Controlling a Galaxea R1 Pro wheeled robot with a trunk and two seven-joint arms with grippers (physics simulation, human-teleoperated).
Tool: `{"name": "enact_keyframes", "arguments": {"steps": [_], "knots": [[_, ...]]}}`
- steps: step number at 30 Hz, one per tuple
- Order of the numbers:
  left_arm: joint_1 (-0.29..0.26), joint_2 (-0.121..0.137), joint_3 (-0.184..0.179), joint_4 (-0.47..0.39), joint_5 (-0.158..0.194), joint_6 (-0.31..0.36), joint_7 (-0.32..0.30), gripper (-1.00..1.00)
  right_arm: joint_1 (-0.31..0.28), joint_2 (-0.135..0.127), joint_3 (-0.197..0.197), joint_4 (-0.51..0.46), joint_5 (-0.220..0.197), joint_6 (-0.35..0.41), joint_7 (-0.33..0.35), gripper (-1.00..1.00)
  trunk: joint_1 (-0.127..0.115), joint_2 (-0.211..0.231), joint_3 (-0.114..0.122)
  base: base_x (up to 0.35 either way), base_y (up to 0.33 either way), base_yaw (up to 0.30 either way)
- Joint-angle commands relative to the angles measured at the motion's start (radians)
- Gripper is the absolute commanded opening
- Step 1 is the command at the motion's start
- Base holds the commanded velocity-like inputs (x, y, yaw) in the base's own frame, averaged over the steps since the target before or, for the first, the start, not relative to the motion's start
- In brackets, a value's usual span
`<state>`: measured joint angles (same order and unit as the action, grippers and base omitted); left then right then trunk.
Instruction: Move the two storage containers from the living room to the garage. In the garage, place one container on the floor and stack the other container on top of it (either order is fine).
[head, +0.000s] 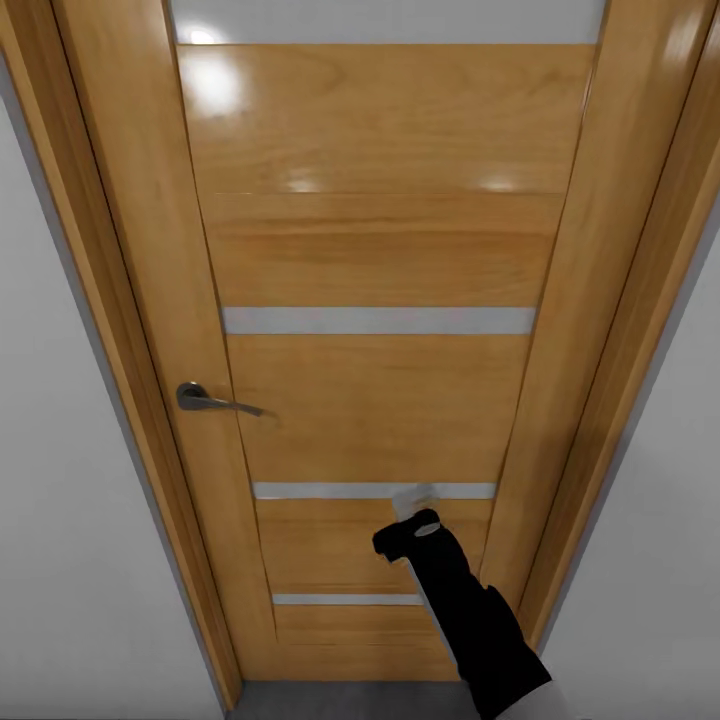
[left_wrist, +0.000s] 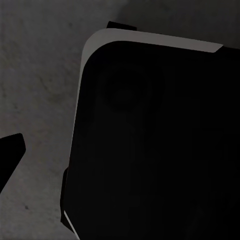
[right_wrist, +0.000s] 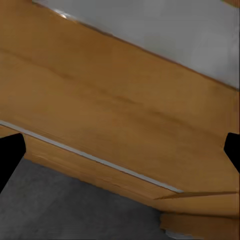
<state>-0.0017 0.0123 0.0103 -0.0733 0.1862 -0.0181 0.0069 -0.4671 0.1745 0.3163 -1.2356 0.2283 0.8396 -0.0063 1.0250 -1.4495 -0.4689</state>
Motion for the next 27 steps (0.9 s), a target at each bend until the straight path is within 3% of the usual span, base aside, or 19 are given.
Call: {"name": "enact_keyframes", "arguments": {"steps": [1,6,12,17,19,22,27], "knots": [[0.0,0.0,0.0,0.0,0.006,-0.002,0.001,1.0,-0.02,0.0,0.016,-0.006,0.01,0.01,-0.001,1.0,0.0,-0.001,-0.001,0.0,0.0,0.0],[0.0,0.0,0.0,0.0,0.006,-0.002,0.001,1.0,-0.07,0.0,0.067,-0.031,0.021,0.043,-0.003,1.0,0.0,-0.001,-0.001,0.0,0.0,0.0],[0.0,0.0,0.0,0.0,0.006,-0.002,0.001,1.0,-0.09,0.0,0.113,-0.082,0.024,0.062,-0.01,1.0,0.0,-0.001,-0.001,0.0,0.0,0.0],[0.0,0.0,-0.001,0.0,0.006,-0.002,0.001,1.0,-0.146,0.0,0.13,-0.076,0.023,0.053,-0.025,1.0,0.0,-0.001,-0.001,0.0,0.0,0.0],[0.0,-0.001,-0.001,0.0,0.006,-0.002,0.001,1.0,-0.168,0.0,0.13,-0.061,0.023,0.041,-0.027,1.0,0.0,-0.001,-0.001,0.0,0.0,0.0],[0.0,0.0,-0.001,0.0,0.006,-0.002,0.001,1.0,-0.252,0.0,0.13,0.047,0.022,-0.042,-0.045,1.0,0.0,-0.001,-0.001,0.0,0.0,0.0],[0.0,0.0,-0.001,0.0,0.006,-0.002,0.001,1.0,-0.332,0.0,0.131,0.174,0.022,-0.124,-0.095,1.0,0.0,-0.001,-0.001,0.0,0.0,0.0]]}}
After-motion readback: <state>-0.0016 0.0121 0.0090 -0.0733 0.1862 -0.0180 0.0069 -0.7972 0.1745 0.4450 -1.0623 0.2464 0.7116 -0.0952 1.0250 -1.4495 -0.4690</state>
